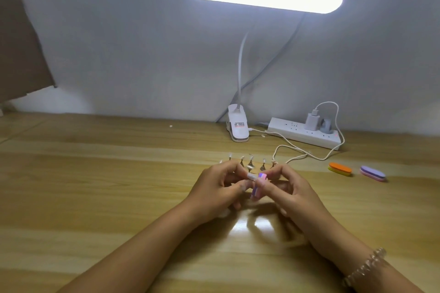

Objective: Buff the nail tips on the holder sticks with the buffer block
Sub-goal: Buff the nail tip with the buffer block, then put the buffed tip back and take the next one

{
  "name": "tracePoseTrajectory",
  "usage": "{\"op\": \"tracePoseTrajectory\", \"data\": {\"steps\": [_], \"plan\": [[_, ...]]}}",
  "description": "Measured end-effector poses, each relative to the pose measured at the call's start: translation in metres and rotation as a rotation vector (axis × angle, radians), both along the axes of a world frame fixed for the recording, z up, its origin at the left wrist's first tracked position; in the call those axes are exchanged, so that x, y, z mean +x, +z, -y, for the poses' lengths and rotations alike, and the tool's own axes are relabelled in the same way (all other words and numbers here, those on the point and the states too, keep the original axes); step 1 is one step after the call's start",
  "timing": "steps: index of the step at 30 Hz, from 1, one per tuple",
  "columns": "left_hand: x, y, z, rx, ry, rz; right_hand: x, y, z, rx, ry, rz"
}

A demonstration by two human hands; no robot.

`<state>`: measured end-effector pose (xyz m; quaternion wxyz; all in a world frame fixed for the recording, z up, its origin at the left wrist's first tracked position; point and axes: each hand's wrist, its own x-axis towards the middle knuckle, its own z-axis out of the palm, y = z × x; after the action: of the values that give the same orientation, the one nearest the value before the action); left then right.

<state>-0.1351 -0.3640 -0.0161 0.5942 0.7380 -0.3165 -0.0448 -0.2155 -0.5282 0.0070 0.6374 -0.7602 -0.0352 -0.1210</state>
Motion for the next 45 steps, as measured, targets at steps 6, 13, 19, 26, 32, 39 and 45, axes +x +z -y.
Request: {"op": "tracePoseTrajectory", "data": {"steps": [6, 13, 19, 26, 32, 39, 45], "plan": [[-0.001, 0.001, -0.002, -0.006, -0.012, -0.011, -0.004, 0.001, -0.004, -0.052, 0.014, -0.020], [-0.003, 0.005, -0.002, 0.010, -0.004, 0.029, -0.001, 0.005, 0.012, 0.179, -0.146, -0.067], [-0.006, 0.007, -0.002, -0.003, -0.026, 0.072, -0.003, 0.005, 0.004, 0.084, -0.165, -0.085], [-0.007, 0.006, -0.001, 0.099, -0.008, 0.197, -0.007, 0.000, -0.002, -0.402, -0.194, 0.113], [-0.009, 0.006, -0.001, 0.113, 0.005, 0.237, -0.008, 0.000, -0.005, -0.642, -0.207, 0.222], [-0.010, 0.010, -0.001, 0.188, 0.452, 0.473, -0.003, 0.003, 0.007, -0.544, -0.357, 0.164], [0.014, 0.012, -0.020, 0.453, 0.621, 0.169, 0.003, -0.001, 0.020, -0.479, -0.385, 0.067]]}}
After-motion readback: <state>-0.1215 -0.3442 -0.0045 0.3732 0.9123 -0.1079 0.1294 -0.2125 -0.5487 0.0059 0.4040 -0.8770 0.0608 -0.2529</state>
